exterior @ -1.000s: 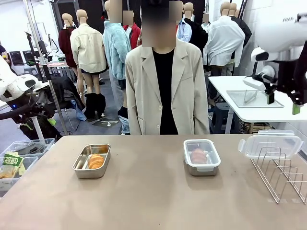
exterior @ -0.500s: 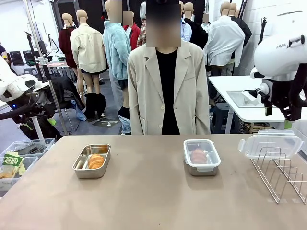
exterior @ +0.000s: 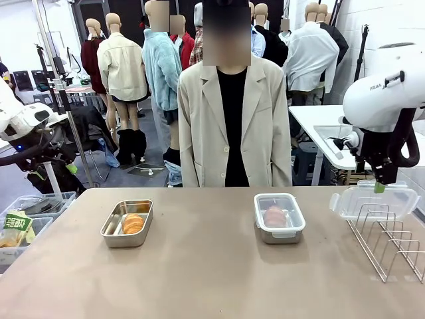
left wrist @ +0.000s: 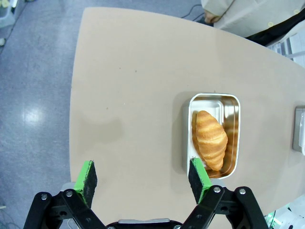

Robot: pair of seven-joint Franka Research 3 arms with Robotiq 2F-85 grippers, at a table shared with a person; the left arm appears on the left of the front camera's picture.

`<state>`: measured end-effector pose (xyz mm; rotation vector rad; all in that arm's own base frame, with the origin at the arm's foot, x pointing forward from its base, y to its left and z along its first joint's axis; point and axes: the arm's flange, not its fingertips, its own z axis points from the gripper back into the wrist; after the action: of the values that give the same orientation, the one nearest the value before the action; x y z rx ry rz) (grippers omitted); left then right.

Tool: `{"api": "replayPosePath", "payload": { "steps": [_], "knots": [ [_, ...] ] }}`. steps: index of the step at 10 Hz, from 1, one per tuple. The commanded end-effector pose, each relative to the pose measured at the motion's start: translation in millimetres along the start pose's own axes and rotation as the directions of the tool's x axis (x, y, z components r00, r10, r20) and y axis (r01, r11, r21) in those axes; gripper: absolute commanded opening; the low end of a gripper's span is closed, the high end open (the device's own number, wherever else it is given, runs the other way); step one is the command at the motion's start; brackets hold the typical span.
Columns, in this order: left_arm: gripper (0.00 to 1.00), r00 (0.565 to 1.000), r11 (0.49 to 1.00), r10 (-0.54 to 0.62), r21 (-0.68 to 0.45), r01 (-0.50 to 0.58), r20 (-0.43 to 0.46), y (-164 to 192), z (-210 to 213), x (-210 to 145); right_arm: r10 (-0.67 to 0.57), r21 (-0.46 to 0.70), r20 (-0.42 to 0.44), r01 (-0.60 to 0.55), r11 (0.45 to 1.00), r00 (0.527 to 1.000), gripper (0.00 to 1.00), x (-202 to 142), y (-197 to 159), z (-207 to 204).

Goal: Place the bread in airtight containers.
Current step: Pick up one Airtight Container lid and hand it to the human.

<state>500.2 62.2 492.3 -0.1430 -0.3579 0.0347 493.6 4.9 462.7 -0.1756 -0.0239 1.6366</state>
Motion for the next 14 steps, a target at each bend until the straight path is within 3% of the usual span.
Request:
{"api": "replayPosePath", "payload": {
  "steps": [1,6,7,11,12,14],
  "knots": [
    [1.00,1.000,1.000,-0.005,0.011,0.005,0.001,2,2,0,-0.086,-0.029,-0.034,0.085,0.996,0.996,1.00,1,-7,-20],
    [1.00,1.000,1.000,-0.005,0.011,0.005,0.001,2,2,0,-0.155,-0.061,-0.048,0.152,0.987,0.987,1.00,-10,-17,-56],
    [1.00,1.000,1.000,-0.005,0.011,0.005,0.001,2,2,0,-0.159,-0.055,-0.045,0.156,0.986,0.986,0.86,-11,-16,-58],
    [1.00,1.000,1.000,-0.005,0.011,0.005,0.001,2,2,0,-0.182,-0.052,-0.050,0.180,0.982,0.982,0.07,-14,-16,-58],
    [1.00,1.000,1.000,-0.005,0.011,0.005,0.001,2,2,0,-0.189,-0.057,-0.049,0.186,0.981,0.981,0.00,-16,-15,-56],
    [1.00,1.000,1.000,-0.005,0.011,0.005,0.001,2,2,0,-0.197,-0.068,-0.045,0.194,0.979,0.979,0.00,-18,-15,-51]
  ]
}}
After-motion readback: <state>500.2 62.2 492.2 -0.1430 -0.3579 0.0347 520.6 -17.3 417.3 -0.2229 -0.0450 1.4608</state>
